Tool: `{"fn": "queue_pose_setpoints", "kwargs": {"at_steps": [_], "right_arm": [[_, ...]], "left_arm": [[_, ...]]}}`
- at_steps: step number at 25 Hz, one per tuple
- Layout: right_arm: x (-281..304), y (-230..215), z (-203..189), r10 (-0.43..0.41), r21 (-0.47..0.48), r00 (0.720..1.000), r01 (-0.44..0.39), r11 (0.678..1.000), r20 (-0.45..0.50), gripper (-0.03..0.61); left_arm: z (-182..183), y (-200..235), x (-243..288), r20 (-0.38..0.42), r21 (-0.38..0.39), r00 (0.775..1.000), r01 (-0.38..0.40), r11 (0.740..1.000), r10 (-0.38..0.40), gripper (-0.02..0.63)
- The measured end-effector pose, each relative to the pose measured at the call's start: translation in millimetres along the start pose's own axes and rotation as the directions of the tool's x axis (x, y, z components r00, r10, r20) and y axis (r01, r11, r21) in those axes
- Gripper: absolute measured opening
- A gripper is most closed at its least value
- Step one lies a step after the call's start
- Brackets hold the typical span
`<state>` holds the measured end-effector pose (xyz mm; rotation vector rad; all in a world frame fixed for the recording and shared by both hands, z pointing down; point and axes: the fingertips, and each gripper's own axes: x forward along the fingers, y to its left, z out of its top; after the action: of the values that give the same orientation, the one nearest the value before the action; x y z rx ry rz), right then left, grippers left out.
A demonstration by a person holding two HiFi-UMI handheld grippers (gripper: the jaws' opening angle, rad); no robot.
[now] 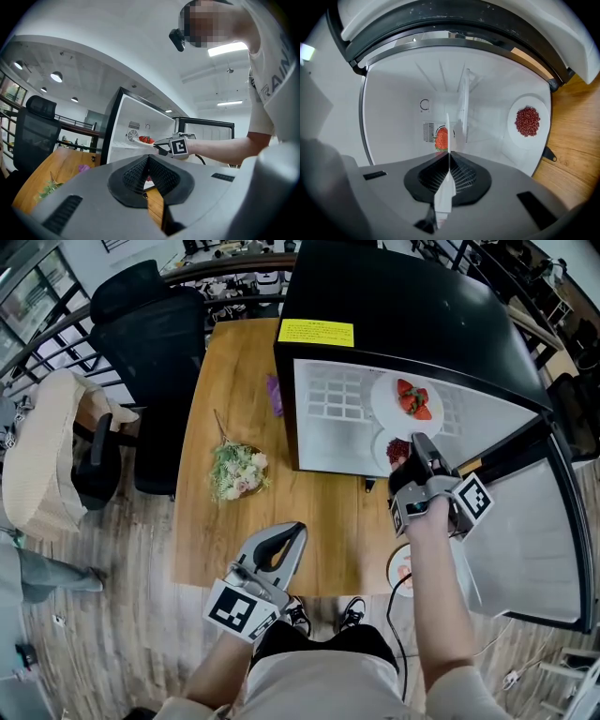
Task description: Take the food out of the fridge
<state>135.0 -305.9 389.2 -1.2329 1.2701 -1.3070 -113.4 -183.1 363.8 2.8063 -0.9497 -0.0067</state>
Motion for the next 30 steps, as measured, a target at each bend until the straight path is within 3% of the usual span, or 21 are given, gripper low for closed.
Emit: {"fn": "queue_pose_setpoints", "kwargs": {"at_steps": [8,18,24,30], "right_arm": [[-35.4,9.1,-17.3,0.031,-0.017,0.998,-0.032,0.999,-0.057,0.028],[-111.7,-5.4,-70.9,0.005,-0.085,0.962,-0.029,0.996,-0.274,0.028],[-153.0,-47.5,-97.0,0.037,-0.063,0.927,-0.065,0.996,-0.373,0.028],[-212.5,-109.1,-121.0,0.007,-0.03,0.902,-0.023,0.999,-0.432,0.028]], "left_arm": [[3.2,-7.1,-15.3,0.012,0.016,0.999,-0.033,0.999,0.033,0.008],[3.5,-17.4,-48.2,0.024,0.008,0.989,-0.144,0.99,0.143,0.008],[-13.7,-26.2,-58.6,0.013,0.004,0.983,-0.185,0.983,0.185,0.008],[-30.3,-43.7,-47.9,-0.036,0.002,0.991,-0.125,0.992,0.125,0.008]]}}
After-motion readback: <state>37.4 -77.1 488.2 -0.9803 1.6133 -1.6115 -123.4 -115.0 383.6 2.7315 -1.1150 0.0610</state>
